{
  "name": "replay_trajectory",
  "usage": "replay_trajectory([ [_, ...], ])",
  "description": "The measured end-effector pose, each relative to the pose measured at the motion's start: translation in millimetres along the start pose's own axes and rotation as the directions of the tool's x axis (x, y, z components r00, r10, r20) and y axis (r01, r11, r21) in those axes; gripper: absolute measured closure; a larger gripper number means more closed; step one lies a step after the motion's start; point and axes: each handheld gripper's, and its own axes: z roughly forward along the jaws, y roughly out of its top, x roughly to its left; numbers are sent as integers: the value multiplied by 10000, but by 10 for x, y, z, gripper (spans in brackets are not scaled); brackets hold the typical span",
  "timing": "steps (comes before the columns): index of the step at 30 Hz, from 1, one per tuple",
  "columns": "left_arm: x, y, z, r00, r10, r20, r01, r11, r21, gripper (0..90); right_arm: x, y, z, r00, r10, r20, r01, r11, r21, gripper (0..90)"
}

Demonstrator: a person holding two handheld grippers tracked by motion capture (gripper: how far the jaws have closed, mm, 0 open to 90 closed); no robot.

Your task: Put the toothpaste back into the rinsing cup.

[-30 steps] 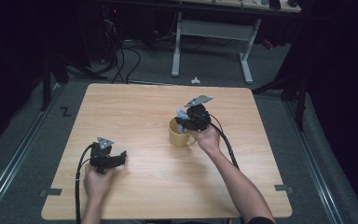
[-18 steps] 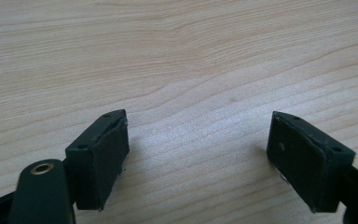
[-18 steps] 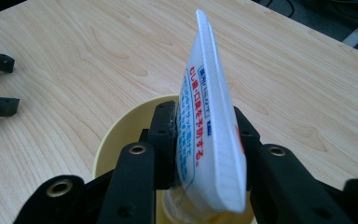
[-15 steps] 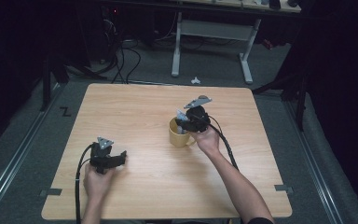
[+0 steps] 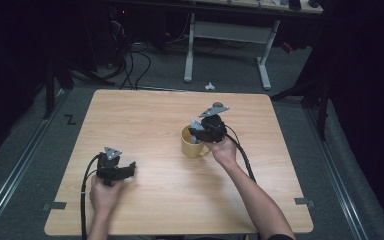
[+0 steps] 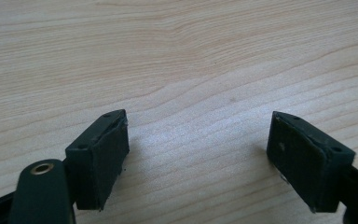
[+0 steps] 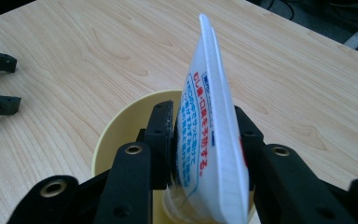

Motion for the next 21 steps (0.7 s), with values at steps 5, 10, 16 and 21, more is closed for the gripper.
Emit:
replay_trajectory([
  [5,0,0,0,10000,0,1,0,10000,0,212,5,-10,-8,10000,-89,10,89,10000,44,644],
  [10,0,0,0,10000,0,-5,0,10000,-4,212,23,-12,13,9999,-116,24,116,9999,118,614],
  [16,0,0,1,10000,-4,-9,4,10000,-10,212,33,-7,4,9999,-91,54,91,9999,84,530],
  [21,0,0,0,10000,2,6,-2,10000,4,212,54,14,-59,9997,-152,172,154,9998,-109,475],
])
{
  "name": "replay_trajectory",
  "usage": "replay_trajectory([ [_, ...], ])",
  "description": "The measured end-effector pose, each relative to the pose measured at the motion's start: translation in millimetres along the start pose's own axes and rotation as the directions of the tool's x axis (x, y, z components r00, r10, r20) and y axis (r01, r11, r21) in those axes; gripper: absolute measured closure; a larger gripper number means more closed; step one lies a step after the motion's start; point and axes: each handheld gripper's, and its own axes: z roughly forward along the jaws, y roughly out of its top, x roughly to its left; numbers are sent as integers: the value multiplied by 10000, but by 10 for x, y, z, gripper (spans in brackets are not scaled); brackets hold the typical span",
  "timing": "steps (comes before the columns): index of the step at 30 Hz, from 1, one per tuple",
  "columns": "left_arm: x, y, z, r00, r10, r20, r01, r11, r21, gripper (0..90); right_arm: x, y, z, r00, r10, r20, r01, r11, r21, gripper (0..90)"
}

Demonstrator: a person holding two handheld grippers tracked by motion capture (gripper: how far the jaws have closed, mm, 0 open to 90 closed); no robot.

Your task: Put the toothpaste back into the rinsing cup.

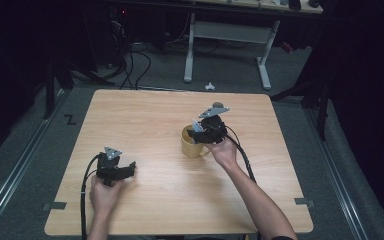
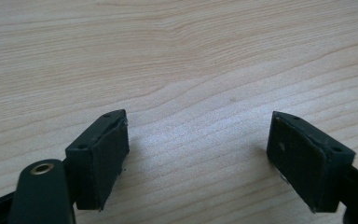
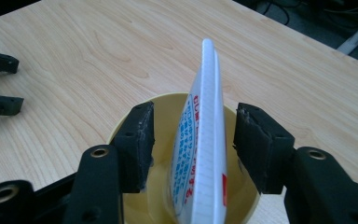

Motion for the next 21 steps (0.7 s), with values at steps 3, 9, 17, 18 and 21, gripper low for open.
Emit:
replay_trajectory([
  [3,-1,0,1,10000,-3,-12,3,10000,-13,212,1,5,-34,9999,-92,90,92,10000,-27,459],
  [9,-1,0,1,10000,-3,-12,3,10000,-11,212,-14,22,-128,9998,201,-26,-201,9994,-273,448],
  [17,-1,0,1,10000,-2,-12,2,10000,-9,212,-31,23,-195,9997,253,5,-252,9992,-319,445],
  [18,-1,0,1,10000,-2,-11,2,10000,-10,212,-34,22,-203,9996,274,1,-274,9991,-320,445],
  [21,-1,0,1,10000,-5,-12,5,10000,-10,212,-37,20,-234,9995,306,-69,-308,9987,-401,442],
])
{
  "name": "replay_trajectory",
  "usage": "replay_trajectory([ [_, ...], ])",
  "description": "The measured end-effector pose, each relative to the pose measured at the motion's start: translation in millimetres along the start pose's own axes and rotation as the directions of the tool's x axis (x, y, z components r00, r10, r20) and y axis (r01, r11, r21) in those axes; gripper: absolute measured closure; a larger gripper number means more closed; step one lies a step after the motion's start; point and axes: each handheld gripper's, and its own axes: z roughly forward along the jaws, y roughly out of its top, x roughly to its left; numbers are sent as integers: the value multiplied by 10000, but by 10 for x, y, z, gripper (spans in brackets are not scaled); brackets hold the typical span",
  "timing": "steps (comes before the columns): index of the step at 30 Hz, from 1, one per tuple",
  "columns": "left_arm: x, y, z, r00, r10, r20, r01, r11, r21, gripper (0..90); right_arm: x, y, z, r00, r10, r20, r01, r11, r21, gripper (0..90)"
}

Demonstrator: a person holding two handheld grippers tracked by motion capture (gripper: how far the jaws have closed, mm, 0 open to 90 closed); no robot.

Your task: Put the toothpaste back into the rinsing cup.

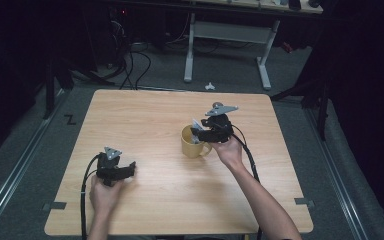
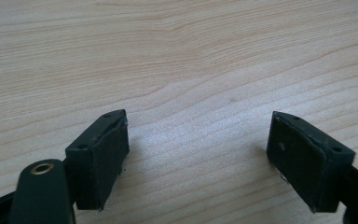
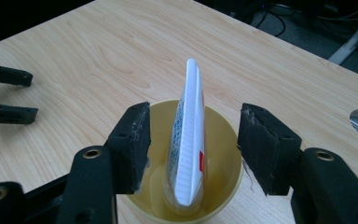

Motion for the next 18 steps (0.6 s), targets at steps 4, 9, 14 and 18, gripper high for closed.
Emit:
replay_trajectory([
  [4,0,0,0,10000,4,1,-4,10000,1,212,10,-6,-48,9999,-145,29,145,9998,-149,443],
  [9,0,0,0,10000,4,1,-4,10000,1,212,-13,-37,-76,9999,-43,94,45,9998,-182,445],
  [14,0,0,0,10000,6,-4,-6,10000,1,212,-34,-56,-124,9999,28,125,-24,9996,-273,445],
  [18,-1,0,1,10000,-1,-6,1,10000,-5,212,-27,-83,-168,9999,-13,139,18,9993,-375,446],
])
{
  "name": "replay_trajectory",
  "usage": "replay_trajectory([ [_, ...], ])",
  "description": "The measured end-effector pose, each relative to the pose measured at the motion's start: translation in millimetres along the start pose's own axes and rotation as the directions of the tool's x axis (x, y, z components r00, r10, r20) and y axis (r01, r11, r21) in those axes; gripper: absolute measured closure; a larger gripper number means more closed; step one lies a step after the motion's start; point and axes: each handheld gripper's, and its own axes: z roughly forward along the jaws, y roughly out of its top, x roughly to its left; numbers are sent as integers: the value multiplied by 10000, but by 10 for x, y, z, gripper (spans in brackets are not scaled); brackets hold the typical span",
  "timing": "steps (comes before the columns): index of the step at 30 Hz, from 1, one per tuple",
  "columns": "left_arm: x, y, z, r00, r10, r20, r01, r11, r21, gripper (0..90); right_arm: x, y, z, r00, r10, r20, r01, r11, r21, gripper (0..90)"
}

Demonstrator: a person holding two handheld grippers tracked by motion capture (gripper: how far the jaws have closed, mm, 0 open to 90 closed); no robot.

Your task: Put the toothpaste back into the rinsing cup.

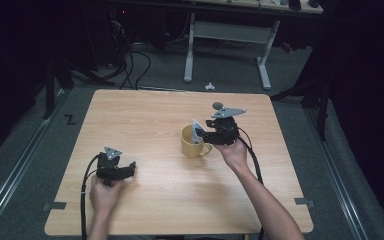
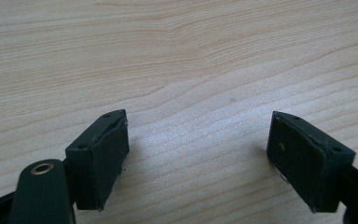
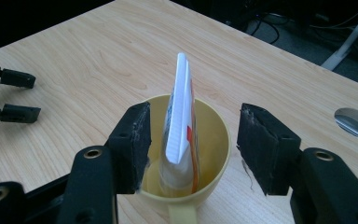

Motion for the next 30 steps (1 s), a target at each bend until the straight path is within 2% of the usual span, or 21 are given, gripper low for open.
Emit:
replay_trajectory([
  [17,0,0,0,10000,8,0,-8,10000,5,212,-43,-29,-146,9999,-21,130,24,9998,-201,465],
  [30,-1,0,0,10000,8,-9,-8,10000,2,212,-92,-85,-231,9998,164,91,-161,9993,-347,468],
])
